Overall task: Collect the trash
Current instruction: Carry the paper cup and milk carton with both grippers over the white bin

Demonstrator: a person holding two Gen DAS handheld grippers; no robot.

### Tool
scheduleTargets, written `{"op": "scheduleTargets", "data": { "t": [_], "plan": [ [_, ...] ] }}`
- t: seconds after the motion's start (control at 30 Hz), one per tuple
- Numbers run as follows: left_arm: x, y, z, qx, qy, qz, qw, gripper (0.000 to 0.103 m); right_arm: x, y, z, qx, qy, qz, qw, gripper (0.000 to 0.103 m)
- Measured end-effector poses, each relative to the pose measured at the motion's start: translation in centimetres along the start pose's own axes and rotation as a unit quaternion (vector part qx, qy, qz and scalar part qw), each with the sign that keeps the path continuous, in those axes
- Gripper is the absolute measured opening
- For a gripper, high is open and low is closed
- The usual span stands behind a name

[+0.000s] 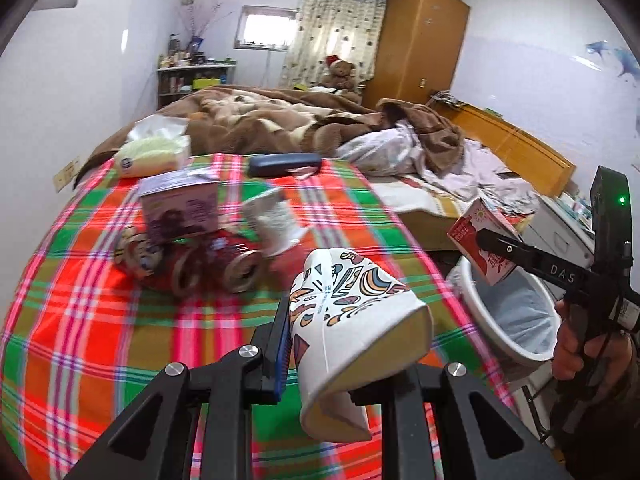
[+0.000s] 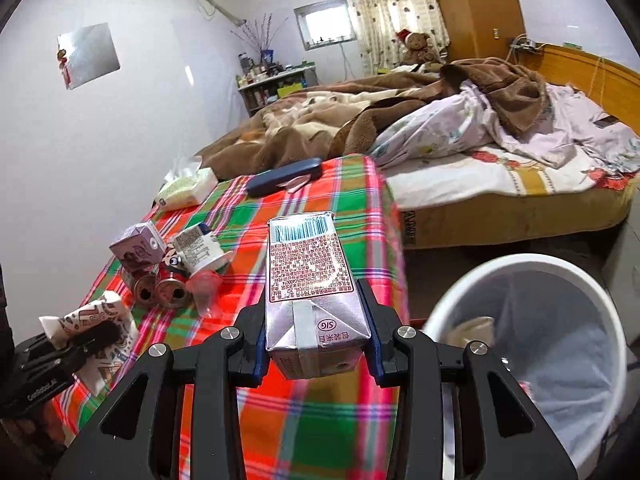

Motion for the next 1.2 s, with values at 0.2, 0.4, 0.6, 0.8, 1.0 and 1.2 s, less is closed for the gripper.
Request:
{"op": "scheduleTargets", "data": {
  "t": [0.2,0.4,0.6,0.8,1.0,1.2],
  "plan": [
    [4.6,-0.6,0.1,-0.002,-0.026,0.029,0.9992,0.022,2.7,2.2,0.8,0.011,-0.020,0.025,0.999,0.039],
    [9.5,-1.9,0.2,-0.008,-0.052,0.062,0.9967,0.022,5.3,3.8,1.6,0.013,-0.032,0.059,0.998,0.039],
    [14.8,-3.5,0.9,-0.025,-0.078,0.102,0.9914,0.022,8.1,5.1,2.5,0.011,-0.044,0.097,0.994,0.039],
    [20.0,-5.5,1.8,-0.042,-0.107,0.130,0.9847,0.022,10.9,5.7,3.9,-0.003,-0.057,0.130,0.990,0.039],
    [23.3,-8.1,3.1,-0.067,-0.127,0.141,0.9796,0.022,12.9,5.8,5.3,-0.024,-0.055,0.160,0.985,0.039],
    [25.1,-10.6,4.3,-0.094,-0.133,0.143,0.9762,0.022,14.1,4.7,6.6,-0.054,-0.058,0.158,0.984,0.039]
  ]
}}
Point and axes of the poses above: each gripper's, at about its wrist camera, not at the fingertips, and y roughly against the way its jaws point, x to its right, z to its underside, the point moved 7 cm from there along -y, roughly the way its jaws point, and after that the axes turned 8 degrees about y, right-handed, at the moved point
